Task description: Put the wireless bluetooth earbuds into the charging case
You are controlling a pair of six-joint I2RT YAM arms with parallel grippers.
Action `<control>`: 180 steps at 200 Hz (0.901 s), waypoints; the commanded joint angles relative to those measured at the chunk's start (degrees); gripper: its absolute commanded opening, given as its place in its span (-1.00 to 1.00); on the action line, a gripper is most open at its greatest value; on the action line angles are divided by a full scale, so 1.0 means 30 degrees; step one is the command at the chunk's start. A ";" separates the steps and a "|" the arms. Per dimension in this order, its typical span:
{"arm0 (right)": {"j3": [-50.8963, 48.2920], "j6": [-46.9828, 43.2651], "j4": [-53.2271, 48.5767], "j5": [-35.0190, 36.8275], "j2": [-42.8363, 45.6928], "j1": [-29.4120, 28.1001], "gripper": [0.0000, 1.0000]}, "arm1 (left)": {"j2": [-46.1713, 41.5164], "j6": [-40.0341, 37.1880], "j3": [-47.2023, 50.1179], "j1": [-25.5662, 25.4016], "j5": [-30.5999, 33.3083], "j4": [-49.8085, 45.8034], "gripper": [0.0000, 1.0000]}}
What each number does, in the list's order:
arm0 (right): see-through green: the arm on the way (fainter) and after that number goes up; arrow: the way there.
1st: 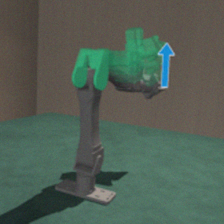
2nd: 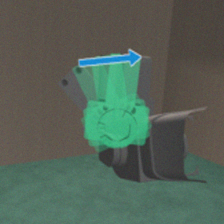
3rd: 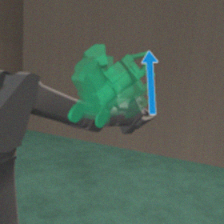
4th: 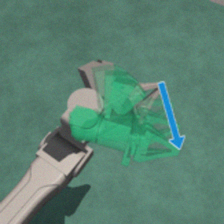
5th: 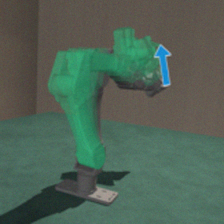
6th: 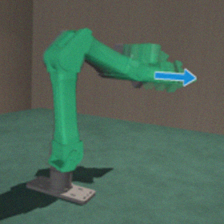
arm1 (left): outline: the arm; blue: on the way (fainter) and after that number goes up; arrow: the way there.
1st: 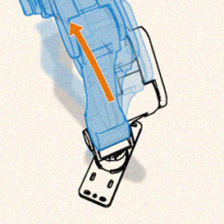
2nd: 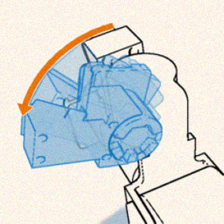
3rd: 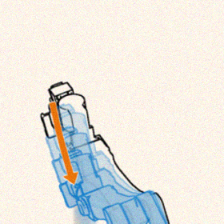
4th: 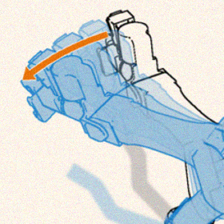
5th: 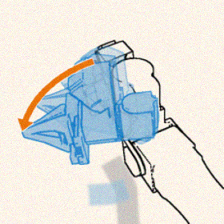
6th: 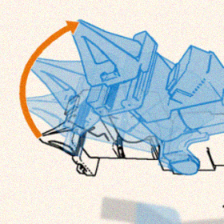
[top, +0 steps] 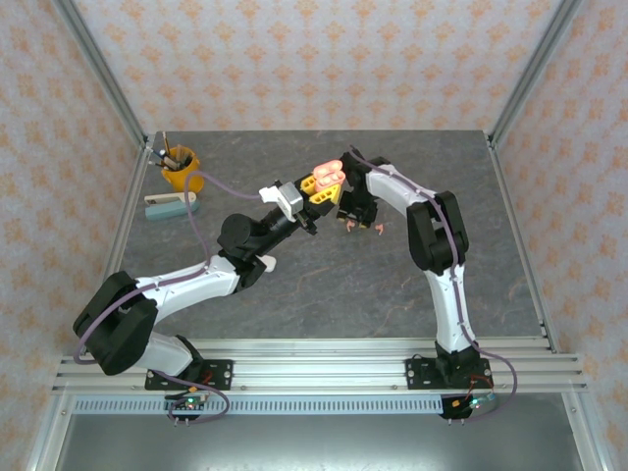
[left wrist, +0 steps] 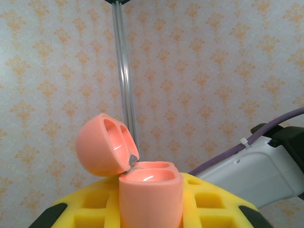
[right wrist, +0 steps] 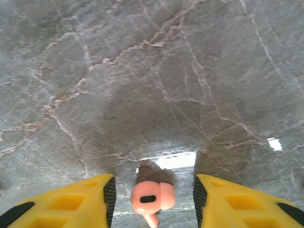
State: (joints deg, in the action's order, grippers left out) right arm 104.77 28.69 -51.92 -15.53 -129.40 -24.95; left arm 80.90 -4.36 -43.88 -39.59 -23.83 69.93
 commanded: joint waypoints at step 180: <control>0.0769 0.0496 -0.1412 0.1199 -0.0751 -0.0681 -0.23 | -0.0329 0.0304 -0.0401 0.0132 -0.0287 0.0219 -1.00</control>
State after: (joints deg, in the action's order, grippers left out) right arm 105.89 29.76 -53.25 -12.97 -130.32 -26.28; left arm 80.90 -3.97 -43.88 -39.59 -23.81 69.87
